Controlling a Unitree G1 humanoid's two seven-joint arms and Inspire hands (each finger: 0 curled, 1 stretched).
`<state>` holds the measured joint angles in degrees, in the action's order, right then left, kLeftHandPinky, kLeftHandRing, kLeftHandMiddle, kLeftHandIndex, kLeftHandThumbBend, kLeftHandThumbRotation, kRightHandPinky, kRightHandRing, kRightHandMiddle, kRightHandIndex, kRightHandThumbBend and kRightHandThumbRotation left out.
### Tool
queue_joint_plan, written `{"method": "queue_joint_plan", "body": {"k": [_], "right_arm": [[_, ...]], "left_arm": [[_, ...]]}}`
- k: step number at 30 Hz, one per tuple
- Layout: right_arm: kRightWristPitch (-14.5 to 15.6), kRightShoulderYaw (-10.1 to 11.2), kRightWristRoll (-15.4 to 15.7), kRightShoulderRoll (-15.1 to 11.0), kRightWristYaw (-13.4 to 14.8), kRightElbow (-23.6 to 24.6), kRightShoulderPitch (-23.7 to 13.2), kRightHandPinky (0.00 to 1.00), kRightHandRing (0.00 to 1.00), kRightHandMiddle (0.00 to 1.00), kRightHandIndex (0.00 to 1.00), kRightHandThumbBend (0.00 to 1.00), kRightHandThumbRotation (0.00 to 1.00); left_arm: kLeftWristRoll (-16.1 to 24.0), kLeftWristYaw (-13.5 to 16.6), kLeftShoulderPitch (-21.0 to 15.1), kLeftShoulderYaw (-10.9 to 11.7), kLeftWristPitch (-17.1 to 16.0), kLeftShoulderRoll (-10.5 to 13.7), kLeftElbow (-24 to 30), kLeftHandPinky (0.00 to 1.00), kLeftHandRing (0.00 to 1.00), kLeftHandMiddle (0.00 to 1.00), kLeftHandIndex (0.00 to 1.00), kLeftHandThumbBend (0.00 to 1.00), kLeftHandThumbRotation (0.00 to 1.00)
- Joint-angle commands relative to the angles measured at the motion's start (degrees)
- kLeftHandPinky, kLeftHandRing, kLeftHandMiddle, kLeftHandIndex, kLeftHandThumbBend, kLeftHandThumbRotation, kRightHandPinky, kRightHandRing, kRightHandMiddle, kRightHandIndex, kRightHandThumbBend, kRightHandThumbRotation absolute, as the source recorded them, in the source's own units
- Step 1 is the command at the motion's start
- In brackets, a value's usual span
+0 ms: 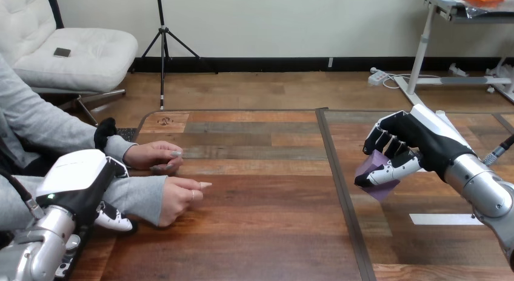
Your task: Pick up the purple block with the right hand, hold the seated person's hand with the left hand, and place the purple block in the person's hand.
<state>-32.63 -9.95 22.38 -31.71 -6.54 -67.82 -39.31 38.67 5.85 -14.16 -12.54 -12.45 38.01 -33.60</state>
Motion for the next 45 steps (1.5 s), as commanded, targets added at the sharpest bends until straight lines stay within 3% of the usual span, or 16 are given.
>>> {"method": "queue_joint_plan", "body": {"k": [1, 14, 37, 45], "right_arm": [[-1.1, 1.2, -1.3, -1.7, 0.1, 1.6, -2.3, 0.37, 0.39, 0.43, 0.43, 0.87, 0.00], [-0.9, 1.1, -1.0, -1.8, 0.6, 1.7, -2.5, 0.37, 0.39, 0.42, 0.42, 0.88, 0.00], [1.3, -0.2, 0.2, -0.8, 0.2, 2.4, -3.2, 0.38, 0.40, 0.43, 0.43, 0.87, 0.00], [0.7, -0.1, -0.5, -0.2, -0.9, 2.8, -3.4, 0.38, 0.40, 0.44, 0.44, 0.87, 0.00]], "left_arm": [[-2.0, 1.2, 0.2, 1.3, -0.4, -1.7, 7.6, 0.24, 0.30, 0.38, 0.40, 0.80, 0.00], [-1.4, 3.2, 3.4, 4.2, 1.0, -1.8, 17.2, 0.24, 0.30, 0.36, 0.37, 0.81, 0.00], [-0.9, 5.4, 7.8, 8.8, 2.1, -3.2, 29.3, 0.23, 0.29, 0.35, 0.36, 0.83, 0.00], [-1.7, 6.1, 8.9, 9.9, 0.3, -4.0, 31.1, 0.22, 0.28, 0.34, 0.35, 0.82, 0.00]]}}
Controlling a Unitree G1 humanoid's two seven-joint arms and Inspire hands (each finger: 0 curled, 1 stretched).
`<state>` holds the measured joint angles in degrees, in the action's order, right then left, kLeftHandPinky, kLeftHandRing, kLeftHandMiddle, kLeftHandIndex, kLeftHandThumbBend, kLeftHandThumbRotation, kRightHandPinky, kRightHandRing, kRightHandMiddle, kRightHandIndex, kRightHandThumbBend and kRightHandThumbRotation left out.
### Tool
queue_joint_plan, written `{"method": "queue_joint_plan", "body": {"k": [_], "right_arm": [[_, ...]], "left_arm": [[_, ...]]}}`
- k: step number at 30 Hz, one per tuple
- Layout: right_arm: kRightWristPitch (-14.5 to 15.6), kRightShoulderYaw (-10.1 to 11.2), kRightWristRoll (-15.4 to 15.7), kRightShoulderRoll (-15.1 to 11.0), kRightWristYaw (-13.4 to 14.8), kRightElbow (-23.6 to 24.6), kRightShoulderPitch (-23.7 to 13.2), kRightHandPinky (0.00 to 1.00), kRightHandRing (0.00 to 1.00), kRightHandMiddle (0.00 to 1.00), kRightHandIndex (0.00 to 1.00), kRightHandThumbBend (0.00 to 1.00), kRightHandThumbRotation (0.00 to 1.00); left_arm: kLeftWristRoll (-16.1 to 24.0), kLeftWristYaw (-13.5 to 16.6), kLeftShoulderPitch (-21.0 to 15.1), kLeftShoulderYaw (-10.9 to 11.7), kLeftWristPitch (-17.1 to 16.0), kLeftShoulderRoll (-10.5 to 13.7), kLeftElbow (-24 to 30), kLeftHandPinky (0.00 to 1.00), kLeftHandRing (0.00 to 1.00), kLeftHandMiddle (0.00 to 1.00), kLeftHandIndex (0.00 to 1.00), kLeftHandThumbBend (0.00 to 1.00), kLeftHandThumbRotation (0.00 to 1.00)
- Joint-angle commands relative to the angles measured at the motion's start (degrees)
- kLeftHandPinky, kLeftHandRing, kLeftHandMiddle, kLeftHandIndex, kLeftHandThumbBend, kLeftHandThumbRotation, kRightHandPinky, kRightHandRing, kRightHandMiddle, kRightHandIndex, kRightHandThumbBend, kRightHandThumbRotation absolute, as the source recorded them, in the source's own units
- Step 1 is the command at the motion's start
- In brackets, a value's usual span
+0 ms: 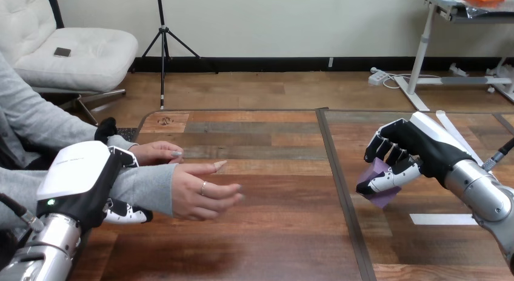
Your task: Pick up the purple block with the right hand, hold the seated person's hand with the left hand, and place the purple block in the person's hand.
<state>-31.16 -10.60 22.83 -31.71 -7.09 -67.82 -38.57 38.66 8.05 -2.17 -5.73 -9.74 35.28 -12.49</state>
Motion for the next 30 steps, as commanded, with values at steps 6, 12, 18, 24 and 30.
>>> {"method": "queue_joint_plan", "body": {"k": [6, 12, 18, 24, 30], "right_arm": [[-0.5, 0.4, -0.9, 0.1, -0.7, 3.1, -4.4, 0.38, 0.40, 0.44, 0.44, 0.86, 0.00], [-0.8, 0.1, -0.6, 0.6, -0.7, 3.5, -4.6, 0.38, 0.40, 0.44, 0.44, 0.86, 0.00], [-1.4, -0.2, -0.4, 1.0, -0.6, 4.4, -4.6, 0.37, 0.39, 0.43, 0.44, 0.85, 0.00], [-2.1, -0.3, -0.7, 1.6, -1.2, 5.8, -4.6, 0.36, 0.39, 0.43, 0.43, 0.85, 0.00], [-2.7, -0.3, -1.1, 2.2, -2.1, 6.9, -4.7, 0.35, 0.38, 0.42, 0.43, 0.84, 0.00]], "left_arm": [[-2.0, 3.6, -2.4, 3.6, -2.7, -1.7, 11.4, 0.21, 0.28, 0.34, 0.35, 0.83, 0.00], [-2.1, 3.6, -1.6, 4.0, -2.9, -2.1, 13.0, 0.22, 0.28, 0.34, 0.35, 0.84, 0.00], [-2.6, 3.3, -1.1, 4.4, -2.9, -2.9, 14.2, 0.21, 0.27, 0.33, 0.35, 0.84, 0.00], [-3.0, 2.8, -0.8, 4.9, -2.2, -4.3, 15.6, 0.21, 0.27, 0.33, 0.34, 0.83, 0.00], [-2.3, 3.1, -0.8, 4.8, -1.3, -5.8, 16.5, 0.21, 0.27, 0.33, 0.34, 0.82, 0.00]]}}
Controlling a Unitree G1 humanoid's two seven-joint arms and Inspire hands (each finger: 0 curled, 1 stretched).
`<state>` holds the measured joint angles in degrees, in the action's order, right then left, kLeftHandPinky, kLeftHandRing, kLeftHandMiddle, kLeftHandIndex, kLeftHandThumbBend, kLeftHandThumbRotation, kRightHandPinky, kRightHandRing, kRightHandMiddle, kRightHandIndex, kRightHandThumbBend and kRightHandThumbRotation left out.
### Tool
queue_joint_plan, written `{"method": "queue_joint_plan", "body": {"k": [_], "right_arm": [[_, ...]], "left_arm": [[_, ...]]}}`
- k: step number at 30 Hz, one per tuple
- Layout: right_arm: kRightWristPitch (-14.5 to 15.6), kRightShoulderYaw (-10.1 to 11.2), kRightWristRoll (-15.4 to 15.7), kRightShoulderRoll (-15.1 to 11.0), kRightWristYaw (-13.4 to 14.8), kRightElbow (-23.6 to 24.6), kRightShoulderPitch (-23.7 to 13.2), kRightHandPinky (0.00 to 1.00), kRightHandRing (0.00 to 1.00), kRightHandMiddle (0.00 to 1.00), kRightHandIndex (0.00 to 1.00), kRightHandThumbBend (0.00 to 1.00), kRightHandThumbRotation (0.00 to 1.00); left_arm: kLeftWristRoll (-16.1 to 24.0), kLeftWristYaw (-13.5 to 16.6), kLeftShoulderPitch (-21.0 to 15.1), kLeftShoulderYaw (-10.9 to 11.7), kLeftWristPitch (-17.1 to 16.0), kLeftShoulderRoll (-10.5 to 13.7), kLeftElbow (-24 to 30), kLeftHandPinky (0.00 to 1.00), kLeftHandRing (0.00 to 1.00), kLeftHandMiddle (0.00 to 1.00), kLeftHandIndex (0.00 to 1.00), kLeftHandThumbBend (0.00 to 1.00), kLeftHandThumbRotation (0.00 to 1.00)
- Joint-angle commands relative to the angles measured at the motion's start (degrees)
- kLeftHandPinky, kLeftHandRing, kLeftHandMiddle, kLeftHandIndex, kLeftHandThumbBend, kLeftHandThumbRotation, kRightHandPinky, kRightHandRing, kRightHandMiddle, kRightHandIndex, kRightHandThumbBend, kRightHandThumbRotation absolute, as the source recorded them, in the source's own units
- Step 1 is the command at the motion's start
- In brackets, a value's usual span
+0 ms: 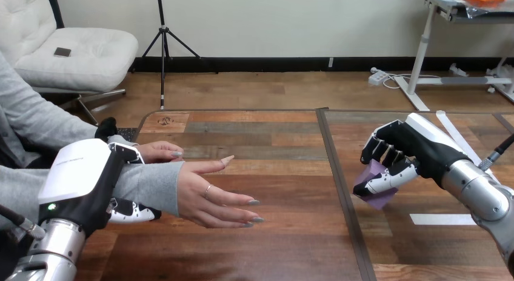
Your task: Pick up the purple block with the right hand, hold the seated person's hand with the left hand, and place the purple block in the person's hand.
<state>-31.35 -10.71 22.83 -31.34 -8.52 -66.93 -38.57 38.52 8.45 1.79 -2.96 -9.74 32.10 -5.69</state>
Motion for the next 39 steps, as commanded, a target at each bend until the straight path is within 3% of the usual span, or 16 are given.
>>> {"method": "queue_joint_plan", "body": {"k": [1, 6, 15, 24, 39], "right_arm": [[-2.5, -0.3, -1.0, 2.0, -0.7, 6.4, -4.8, 0.35, 0.38, 0.42, 0.43, 0.84, 0.00], [-2.5, -0.3, -1.1, 2.6, -0.8, 7.7, -4.7, 0.35, 0.37, 0.42, 0.43, 0.84, 0.00], [-3.1, -0.4, -1.2, 3.7, -1.7, 10.2, -4.7, 0.34, 0.36, 0.41, 0.43, 0.84, 0.00], [-2.8, -0.6, -0.9, 5.1, -1.8, 13.0, -4.7, 0.35, 0.37, 0.41, 0.42, 0.85, 0.00], [-3.1, -0.7, -0.9, 8.1, -2.2, 15.6, -4.8, 0.33, 0.35, 0.40, 0.41, 0.84, 0.00]], "left_arm": [[-2.0, 3.0, -4.8, 1.9, -1.2, -3.0, 9.8, 0.21, 0.27, 0.33, 0.34, 0.82, 0.00], [-1.4, 3.3, -5.1, 1.5, -1.0, -4.3, 9.7, 0.21, 0.27, 0.33, 0.34, 0.81, 0.00], [-2.3, 1.1, -5.4, 1.1, 0.0, -6.2, 10.3, 0.22, 0.28, 0.34, 0.35, 0.78, 0.00], [-0.4, 1.3, -6.2, 0.1, 2.1, -8.4, 10.8, 0.25, 0.31, 0.36, 0.36, 0.77, 0.00], [-0.4, 2.1, -7.9, -0.7, 0.6, -10.0, 8.8, 0.26, 0.32, 0.36, 0.36, 0.77, 0.00]]}}
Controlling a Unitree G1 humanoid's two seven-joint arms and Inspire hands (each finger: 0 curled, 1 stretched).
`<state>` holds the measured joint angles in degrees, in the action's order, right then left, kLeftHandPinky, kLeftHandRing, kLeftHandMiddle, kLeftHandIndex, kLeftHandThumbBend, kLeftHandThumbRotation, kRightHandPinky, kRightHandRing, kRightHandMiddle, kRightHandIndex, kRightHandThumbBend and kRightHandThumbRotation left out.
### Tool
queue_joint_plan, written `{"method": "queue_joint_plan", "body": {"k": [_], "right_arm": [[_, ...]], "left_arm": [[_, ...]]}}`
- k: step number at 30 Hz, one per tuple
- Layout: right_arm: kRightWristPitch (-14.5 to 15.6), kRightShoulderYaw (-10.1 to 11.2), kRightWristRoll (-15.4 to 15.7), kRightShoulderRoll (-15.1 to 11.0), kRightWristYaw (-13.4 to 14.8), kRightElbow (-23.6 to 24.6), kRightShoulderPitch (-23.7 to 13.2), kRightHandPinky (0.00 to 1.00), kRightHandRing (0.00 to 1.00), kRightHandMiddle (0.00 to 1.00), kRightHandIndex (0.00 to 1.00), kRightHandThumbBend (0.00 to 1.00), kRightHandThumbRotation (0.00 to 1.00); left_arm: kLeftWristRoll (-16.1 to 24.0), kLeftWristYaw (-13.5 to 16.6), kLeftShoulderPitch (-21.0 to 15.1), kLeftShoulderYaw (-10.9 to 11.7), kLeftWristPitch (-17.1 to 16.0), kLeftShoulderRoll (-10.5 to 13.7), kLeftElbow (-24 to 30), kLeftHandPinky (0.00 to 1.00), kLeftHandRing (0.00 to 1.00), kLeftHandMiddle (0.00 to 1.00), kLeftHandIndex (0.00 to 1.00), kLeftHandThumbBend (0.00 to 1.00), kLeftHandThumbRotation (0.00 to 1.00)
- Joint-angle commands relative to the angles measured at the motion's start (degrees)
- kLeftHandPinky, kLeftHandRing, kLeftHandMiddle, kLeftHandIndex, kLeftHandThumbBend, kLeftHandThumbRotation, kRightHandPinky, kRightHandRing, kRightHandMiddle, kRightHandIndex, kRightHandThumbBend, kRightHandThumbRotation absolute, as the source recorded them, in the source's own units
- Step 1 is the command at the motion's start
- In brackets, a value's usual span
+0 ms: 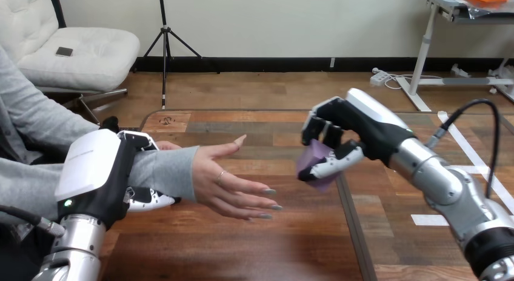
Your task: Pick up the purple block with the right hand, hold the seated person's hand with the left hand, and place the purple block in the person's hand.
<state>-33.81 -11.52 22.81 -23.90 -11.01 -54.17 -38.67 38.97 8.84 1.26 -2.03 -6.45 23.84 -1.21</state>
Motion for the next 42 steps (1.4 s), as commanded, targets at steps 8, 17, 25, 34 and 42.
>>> {"method": "queue_joint_plan", "body": {"k": [8, 17, 25, 34, 42], "right_arm": [[0.7, -0.4, -0.5, 2.4, -0.1, 4.2, -5.0, 0.33, 0.34, 0.40, 0.41, 0.84, 0.00], [-0.2, -1.5, -0.6, 4.2, -0.4, 4.1, -5.6, 0.33, 0.34, 0.40, 0.41, 0.83, 0.00], [-0.2, -1.9, -1.0, 6.1, -0.9, 4.3, -6.0, 0.34, 0.35, 0.40, 0.41, 0.83, 0.00], [0.5, -2.4, -0.8, 8.0, -1.5, 5.5, -6.3, 0.34, 0.35, 0.40, 0.41, 0.83, 0.00], [2.1, -2.6, -1.1, 9.1, -2.9, 8.0, -6.0, 0.33, 0.35, 0.40, 0.41, 0.82, 0.00]], "left_arm": [[-0.5, 1.6, -7.9, -2.0, -2.4, -2.4, 4.3, 0.26, 0.32, 0.36, 0.36, 0.77, 0.00], [0.1, 2.0, -8.7, -2.4, -2.4, -2.9, 3.4, 0.26, 0.31, 0.36, 0.36, 0.78, 0.00], [-0.4, 2.7, -9.4, -2.6, -3.3, -3.1, 2.2, 0.25, 0.31, 0.36, 0.36, 0.78, 0.00], [-0.7, 2.6, -10.1, -3.1, -3.2, -3.3, 1.7, 0.24, 0.30, 0.36, 0.36, 0.77, 0.00], [-0.5, 2.4, -10.5, -3.4, -2.9, -3.5, 1.3, 0.25, 0.31, 0.36, 0.36, 0.76, 0.00]]}}
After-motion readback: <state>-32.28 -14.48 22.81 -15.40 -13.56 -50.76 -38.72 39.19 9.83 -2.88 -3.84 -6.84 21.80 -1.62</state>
